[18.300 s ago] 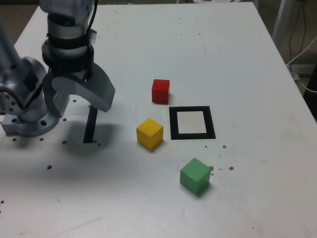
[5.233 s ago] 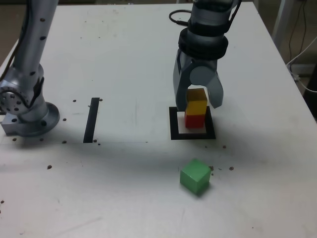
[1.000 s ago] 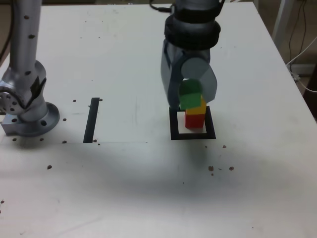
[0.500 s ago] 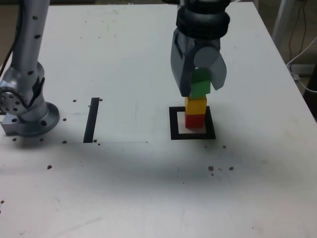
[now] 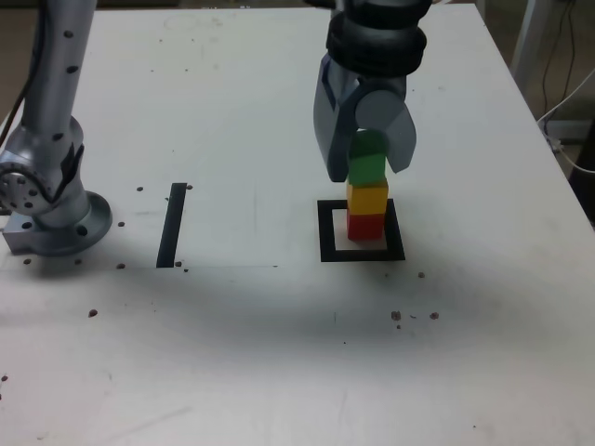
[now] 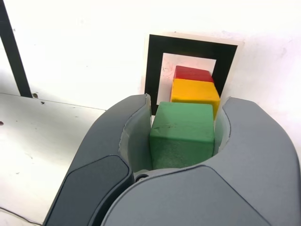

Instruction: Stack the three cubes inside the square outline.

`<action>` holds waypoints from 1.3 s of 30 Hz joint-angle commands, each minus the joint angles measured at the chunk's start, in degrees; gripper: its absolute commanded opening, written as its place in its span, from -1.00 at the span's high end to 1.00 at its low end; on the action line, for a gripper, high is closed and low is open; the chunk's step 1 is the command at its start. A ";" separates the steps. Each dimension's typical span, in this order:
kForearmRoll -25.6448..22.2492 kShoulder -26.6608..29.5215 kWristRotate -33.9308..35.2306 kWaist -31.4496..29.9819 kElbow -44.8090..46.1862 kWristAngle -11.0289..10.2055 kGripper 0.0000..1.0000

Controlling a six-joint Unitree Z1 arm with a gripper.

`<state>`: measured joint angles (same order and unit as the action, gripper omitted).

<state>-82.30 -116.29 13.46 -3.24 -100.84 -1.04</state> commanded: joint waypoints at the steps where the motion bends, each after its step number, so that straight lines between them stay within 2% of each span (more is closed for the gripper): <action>1: -0.17 -0.04 -0.10 -0.13 0.11 0.16 0.44; 17: -0.01 -1.51 -1.92 -0.12 -1.04 0.18 0.43; 27: -0.05 -1.77 -2.23 -0.27 -1.21 -0.16 0.29; 31: 0.01 -1.71 -2.29 -0.30 -1.45 -0.11 0.02; 36: 0.10 -1.49 -2.26 -0.43 -1.35 -0.24 -0.72; 39: -0.12 -1.29 -2.11 -0.45 -1.17 -0.28 -0.98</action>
<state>-82.29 -117.82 11.24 -3.56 -102.07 -1.24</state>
